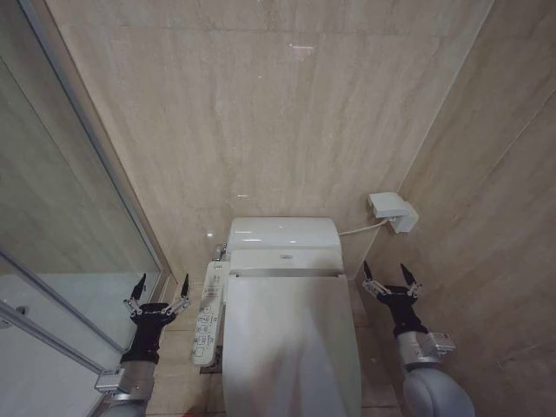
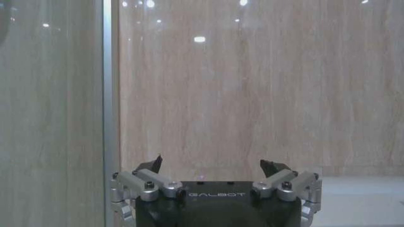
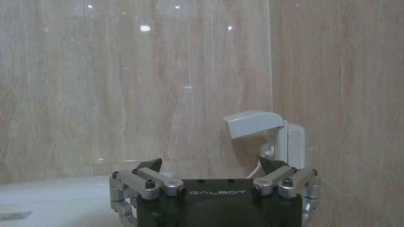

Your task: Open the toilet lid, clean the toilet bowl with a toilet brush, close the toilet lid, and flush.

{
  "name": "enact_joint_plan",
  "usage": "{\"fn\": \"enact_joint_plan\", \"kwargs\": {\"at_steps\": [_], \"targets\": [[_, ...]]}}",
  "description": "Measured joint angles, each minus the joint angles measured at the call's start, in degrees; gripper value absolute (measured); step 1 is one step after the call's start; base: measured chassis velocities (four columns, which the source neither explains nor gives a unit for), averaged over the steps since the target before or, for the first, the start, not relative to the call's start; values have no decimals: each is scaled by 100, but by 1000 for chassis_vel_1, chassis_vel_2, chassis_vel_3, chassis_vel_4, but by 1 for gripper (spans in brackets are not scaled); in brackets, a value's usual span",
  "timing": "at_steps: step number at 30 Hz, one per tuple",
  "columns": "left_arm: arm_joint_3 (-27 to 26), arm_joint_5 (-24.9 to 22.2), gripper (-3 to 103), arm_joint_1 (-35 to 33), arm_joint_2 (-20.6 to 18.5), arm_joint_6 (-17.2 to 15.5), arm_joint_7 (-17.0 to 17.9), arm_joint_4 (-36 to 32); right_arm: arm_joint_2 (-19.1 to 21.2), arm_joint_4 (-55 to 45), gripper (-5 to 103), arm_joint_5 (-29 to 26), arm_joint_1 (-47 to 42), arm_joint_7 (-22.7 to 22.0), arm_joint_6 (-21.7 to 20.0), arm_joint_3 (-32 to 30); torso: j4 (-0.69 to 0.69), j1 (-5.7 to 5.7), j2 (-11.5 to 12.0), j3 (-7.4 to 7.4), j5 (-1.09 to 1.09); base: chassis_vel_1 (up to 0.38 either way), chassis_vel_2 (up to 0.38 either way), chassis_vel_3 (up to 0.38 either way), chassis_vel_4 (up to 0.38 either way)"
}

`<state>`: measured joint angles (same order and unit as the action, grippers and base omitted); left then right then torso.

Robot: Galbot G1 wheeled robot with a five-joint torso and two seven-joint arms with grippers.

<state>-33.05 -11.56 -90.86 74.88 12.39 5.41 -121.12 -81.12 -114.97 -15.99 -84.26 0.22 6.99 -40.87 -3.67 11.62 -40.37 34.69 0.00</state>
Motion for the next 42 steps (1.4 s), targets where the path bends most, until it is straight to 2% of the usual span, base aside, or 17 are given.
{"fn": "enact_joint_plan", "kwargs": {"at_steps": [32, 42], "targets": [[-43, 35, 100, -26, -11, 25, -8, -55, 0, 0, 100, 0, 0, 0, 0, 0, 0, 1, 1, 0, 0, 0, 0, 0, 0], [-43, 35, 100, -25, -11, 25, -9, -54, 0, 0, 100, 0, -1, 0, 0, 0, 0, 0, 1, 0, 0, 125, -114, -129, 113]]}}
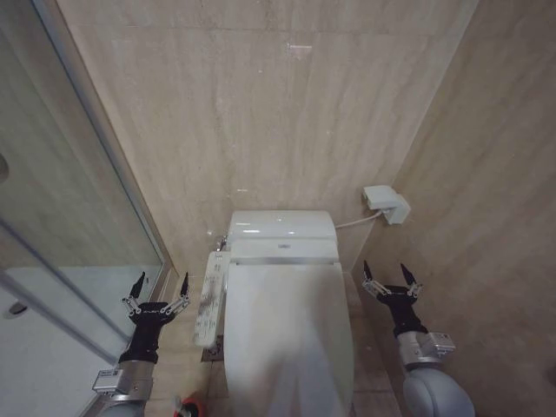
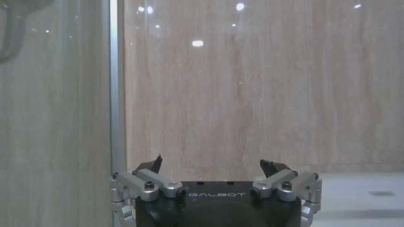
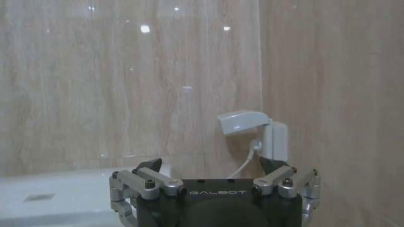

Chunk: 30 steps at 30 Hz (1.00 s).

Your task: Open the toilet lid, clean the toilet bowl with a toilet brush, close the toilet lid, and flush.

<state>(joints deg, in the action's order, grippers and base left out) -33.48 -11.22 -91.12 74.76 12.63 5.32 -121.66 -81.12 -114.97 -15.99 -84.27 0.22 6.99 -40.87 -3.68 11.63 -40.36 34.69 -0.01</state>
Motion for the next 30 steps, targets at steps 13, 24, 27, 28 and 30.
{"fn": "enact_joint_plan", "kwargs": {"at_steps": [13, 24, 27, 28, 30], "targets": [[0, -1, 100, 1, 0, 0, 0, 5, 0, -1, 100, 0, 2, 0, 1, 0, 1, -1, -1, -1, 1, 258, -262, -242, 252], [-1, -1, 100, 1, 0, 0, -1, 9, -1, -1, 100, 0, 1, 0, 0, 1, 3, 0, -1, 0, 0, 368, -360, -365, 366], [-1, -2, 100, -4, 0, 0, -2, 9, 0, -1, 100, 0, -2, 0, 0, 0, 0, -6, -4, -3, 2, 314, -325, -309, 304], [-1, -2, 100, -4, 0, 0, -2, 9, 0, -1, 100, 0, -2, 0, 0, 0, 0, -6, -4, -3, 2, 249, -321, -247, 257], [-1, -2, 100, -4, 0, 0, -1, 10, 0, -1, 100, 0, -2, 0, 0, 0, 1, -5, -3, -2, -1, 223, -161, -220, 215]]}}
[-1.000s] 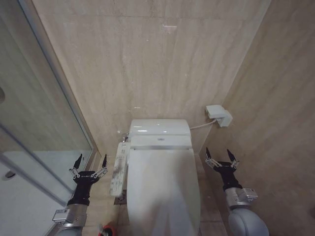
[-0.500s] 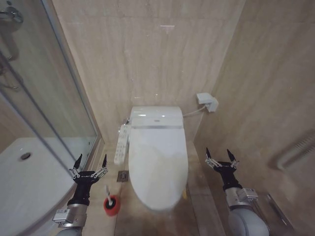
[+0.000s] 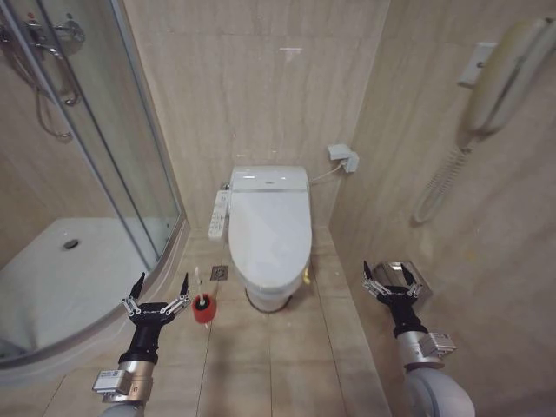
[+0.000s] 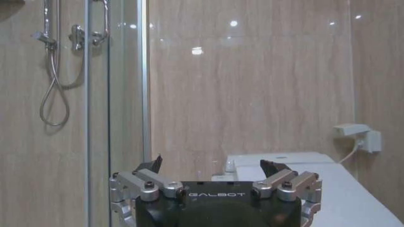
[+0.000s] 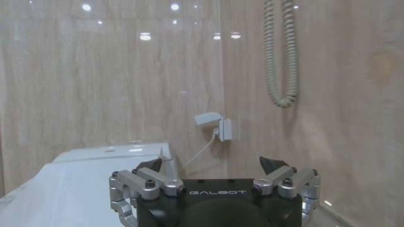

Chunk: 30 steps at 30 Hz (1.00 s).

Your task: Open the toilet lid, clean the toilet bowl with a toilet brush, close the toilet lid, and flush.

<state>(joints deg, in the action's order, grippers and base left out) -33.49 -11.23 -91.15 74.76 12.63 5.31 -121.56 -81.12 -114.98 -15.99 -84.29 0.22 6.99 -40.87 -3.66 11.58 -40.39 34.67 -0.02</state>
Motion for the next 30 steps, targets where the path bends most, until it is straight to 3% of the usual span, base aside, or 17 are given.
{"fn": "enact_joint_plan", "kwargs": {"at_steps": [14, 30], "targets": [[0, 0, 100, 9, 0, 0, 0, -1, 0, 0, 100, 0, 9, 0, 0, 0, 0, 11, 5, 4, 2, -5, 4, 8, -5], [0, 0, 100, 2, 0, 0, 0, -2, 0, 0, 100, 0, 1, 0, 0, 0, -1, 2, 0, 1, 1, 123, -120, -123, 111]]}}
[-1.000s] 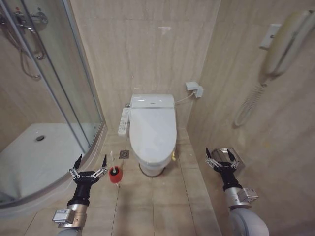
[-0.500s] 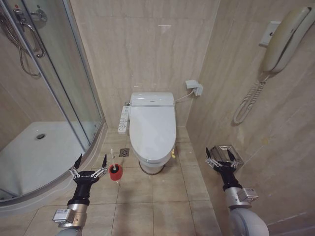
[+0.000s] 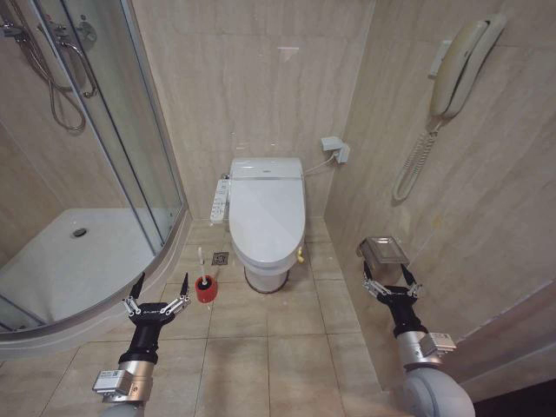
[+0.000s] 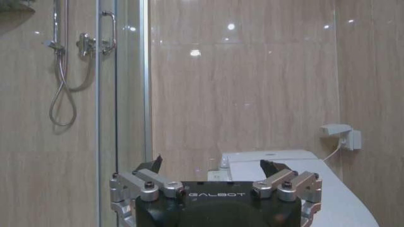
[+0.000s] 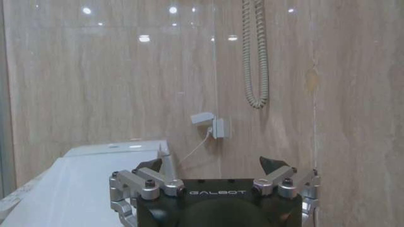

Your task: Open the toilet lid, clean the toilet bowl with a toilet brush, close the toilet lid, and flush.

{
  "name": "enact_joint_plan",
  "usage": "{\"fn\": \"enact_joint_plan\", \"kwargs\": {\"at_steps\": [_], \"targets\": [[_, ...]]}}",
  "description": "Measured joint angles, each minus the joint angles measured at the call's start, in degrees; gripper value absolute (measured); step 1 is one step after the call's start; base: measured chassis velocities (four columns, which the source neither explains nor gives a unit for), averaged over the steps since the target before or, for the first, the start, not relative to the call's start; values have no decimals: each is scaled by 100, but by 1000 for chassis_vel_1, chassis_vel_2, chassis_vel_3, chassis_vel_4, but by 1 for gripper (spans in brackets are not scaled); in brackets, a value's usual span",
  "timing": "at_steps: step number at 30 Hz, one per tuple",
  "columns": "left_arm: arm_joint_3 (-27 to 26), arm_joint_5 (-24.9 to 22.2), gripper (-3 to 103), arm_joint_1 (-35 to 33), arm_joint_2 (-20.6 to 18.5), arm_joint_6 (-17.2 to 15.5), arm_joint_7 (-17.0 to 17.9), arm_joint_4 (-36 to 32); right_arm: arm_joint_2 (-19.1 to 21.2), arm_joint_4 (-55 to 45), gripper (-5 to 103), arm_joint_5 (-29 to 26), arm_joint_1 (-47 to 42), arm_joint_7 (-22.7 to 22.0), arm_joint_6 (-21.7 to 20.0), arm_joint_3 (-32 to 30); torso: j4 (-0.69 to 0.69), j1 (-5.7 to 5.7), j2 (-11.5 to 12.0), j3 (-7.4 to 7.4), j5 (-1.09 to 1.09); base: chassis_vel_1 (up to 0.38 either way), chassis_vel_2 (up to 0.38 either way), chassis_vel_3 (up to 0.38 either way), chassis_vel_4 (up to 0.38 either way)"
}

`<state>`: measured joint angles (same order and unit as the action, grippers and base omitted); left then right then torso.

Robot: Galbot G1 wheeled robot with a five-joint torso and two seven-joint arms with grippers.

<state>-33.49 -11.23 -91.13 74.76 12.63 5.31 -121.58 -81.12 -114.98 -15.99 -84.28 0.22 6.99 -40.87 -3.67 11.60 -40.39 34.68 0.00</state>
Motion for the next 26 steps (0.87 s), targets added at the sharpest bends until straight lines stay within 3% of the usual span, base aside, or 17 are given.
{"fn": "enact_joint_plan", "kwargs": {"at_steps": [26], "targets": [[0, 0, 100, 3, 0, 0, 0, 0, 0, 0, 100, 0, 1, 0, 0, 0, 0, 3, 2, 1, 0, -11, 11, 12, -7]]}}
